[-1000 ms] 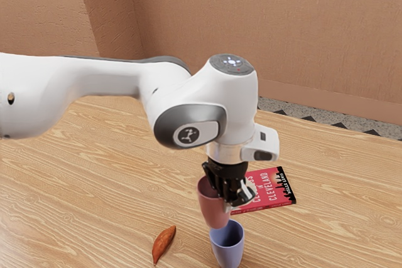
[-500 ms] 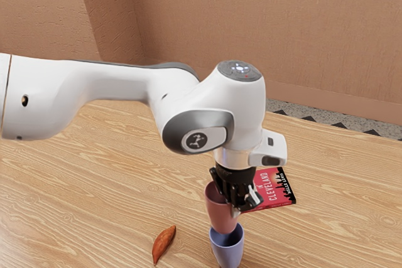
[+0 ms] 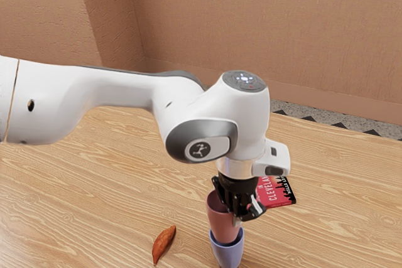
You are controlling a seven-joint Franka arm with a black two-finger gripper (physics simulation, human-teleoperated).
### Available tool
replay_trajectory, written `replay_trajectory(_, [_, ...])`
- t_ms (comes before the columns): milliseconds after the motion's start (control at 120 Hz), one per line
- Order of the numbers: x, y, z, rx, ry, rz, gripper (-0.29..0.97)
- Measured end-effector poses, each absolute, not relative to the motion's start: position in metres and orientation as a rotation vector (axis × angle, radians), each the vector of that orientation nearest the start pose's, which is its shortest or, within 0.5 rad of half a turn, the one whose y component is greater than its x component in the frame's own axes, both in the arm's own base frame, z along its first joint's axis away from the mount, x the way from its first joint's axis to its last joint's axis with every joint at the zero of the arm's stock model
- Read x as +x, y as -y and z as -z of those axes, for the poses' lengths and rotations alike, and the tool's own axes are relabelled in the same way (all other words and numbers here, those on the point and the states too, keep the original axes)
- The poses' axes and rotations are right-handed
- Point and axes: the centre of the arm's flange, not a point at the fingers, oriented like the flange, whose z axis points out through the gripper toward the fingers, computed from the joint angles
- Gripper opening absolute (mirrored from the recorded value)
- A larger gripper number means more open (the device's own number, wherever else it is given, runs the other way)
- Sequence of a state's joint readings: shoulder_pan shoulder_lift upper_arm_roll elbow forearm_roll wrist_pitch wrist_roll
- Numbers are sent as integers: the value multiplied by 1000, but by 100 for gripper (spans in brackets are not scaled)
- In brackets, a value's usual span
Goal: Place the left cup onto the right cup
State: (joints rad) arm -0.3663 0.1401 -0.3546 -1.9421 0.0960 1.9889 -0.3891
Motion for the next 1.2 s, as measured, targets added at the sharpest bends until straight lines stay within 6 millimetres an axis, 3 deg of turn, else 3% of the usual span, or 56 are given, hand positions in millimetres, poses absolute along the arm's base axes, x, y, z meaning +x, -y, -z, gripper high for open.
replay_trajectory(92, [443,374,-399,-3009,-568,-97,-9])
replay_trajectory(250, [444,376,-397,-3018,-548,-100,27])
replay_trajectory(367, [444,377,-400,-3025,-537,-88,44])
replay_trajectory(442, [447,378,-411,-3031,-531,-56,51])
replay_trajectory(625, [468,367,-463,-3050,-467,34,61])
replay_trajectory(708, [486,344,-478,-3050,-396,40,63])
replay_trajectory(775, [503,323,-504,-3048,-340,73,64])
replay_trajectory(875, [528,281,-525,-3034,-258,84,66])
replay_trajectory(1008, [556,217,-542,-3022,-175,80,67])
replay_trajectory(1200, [576,156,-552,-3020,-165,62,67])
